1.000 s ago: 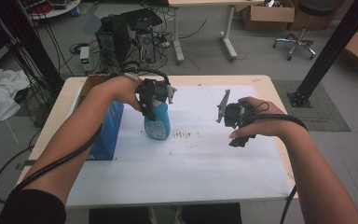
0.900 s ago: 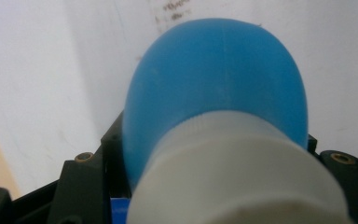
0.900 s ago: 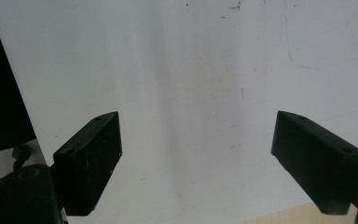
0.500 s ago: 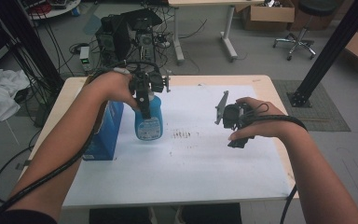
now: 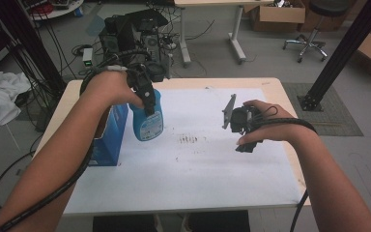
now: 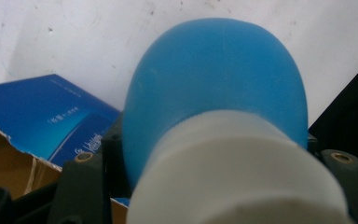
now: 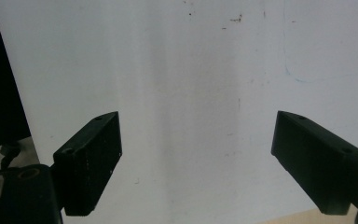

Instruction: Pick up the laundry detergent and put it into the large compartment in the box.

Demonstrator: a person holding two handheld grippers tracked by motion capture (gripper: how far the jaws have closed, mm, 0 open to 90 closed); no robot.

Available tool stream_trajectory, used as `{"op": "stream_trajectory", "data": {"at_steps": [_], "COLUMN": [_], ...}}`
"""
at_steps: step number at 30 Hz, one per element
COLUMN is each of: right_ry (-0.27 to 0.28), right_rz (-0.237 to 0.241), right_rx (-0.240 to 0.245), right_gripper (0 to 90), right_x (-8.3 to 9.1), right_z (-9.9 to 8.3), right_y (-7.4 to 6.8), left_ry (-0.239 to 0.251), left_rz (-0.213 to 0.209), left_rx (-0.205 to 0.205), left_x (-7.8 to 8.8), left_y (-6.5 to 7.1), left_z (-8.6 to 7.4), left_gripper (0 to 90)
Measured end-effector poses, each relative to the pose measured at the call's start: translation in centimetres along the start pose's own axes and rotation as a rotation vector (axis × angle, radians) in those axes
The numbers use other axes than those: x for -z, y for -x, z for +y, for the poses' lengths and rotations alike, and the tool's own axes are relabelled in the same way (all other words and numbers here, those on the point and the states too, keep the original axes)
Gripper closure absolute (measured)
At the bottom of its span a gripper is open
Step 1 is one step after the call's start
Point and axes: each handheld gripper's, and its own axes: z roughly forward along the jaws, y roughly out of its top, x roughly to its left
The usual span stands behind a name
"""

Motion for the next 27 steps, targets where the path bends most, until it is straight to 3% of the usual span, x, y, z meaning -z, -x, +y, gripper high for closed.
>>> {"op": "stream_trajectory", "data": {"at_steps": [2, 4, 6, 10, 11, 14, 17, 20, 22, 27], "right_ry": [0.0, -0.003, 0.004, 0.008, 0.01, 0.009, 0.009, 0.011, 0.008, 0.006], "right_rz": [0.003, 0.0, -0.001, -0.006, -0.006, -0.012, -0.015, -0.015, -0.015, -0.014], "right_rx": [0.003, 0.005, 0.008, 0.009, 0.006, 0.009, 0.006, 0.004, 0.006, 0.009], "right_gripper": [16.2, 16.2, 16.2, 16.2, 16.2, 16.2, 16.2, 16.2, 16.2, 16.2], "right_x": [-0.1, -0.1, 0.0, 0.1, 0.2, 0.4, 0.5, 0.5, 0.6, 0.6], "right_z": [0.0, 0.0, 0.0, 0.0, 0.0, -0.1, -0.2, -0.2, -0.2, -0.1], "right_y": [0.0, -0.1, -0.1, -0.1, -0.1, -0.1, 0.0, 0.0, 0.1, 0.2], "left_ry": [0.015, 0.021, 0.042, 0.036, 0.027, 0.016, 0.013, 0.016, 0.016, 0.05], "left_rz": [-0.019, -0.024, -0.027, -0.017, -0.014, -0.011, -0.016, -0.009, -0.003, -0.002], "left_rx": [0.066, 0.086, 0.134, 0.167, 0.213, 0.241, 0.321, 0.354, 0.396, 0.451], "left_x": [0.4, 0.6, 1.5, 2.4, 3.2, 3.9, 5.4, 6.3, 7.6, 9.8], "left_y": [-0.3, -0.4, -0.3, -0.1, -0.1, -0.3, -1.3, -1.7, -2.2, -2.9], "left_z": [-0.3, -0.5, -0.8, -1.0, -1.2, -1.5, -2.4, -2.9, -3.7, -4.9], "left_gripper": [38.7, 38.7, 38.7, 38.7, 38.7, 38.6, 38.6, 38.7, 38.7, 38.7]}}
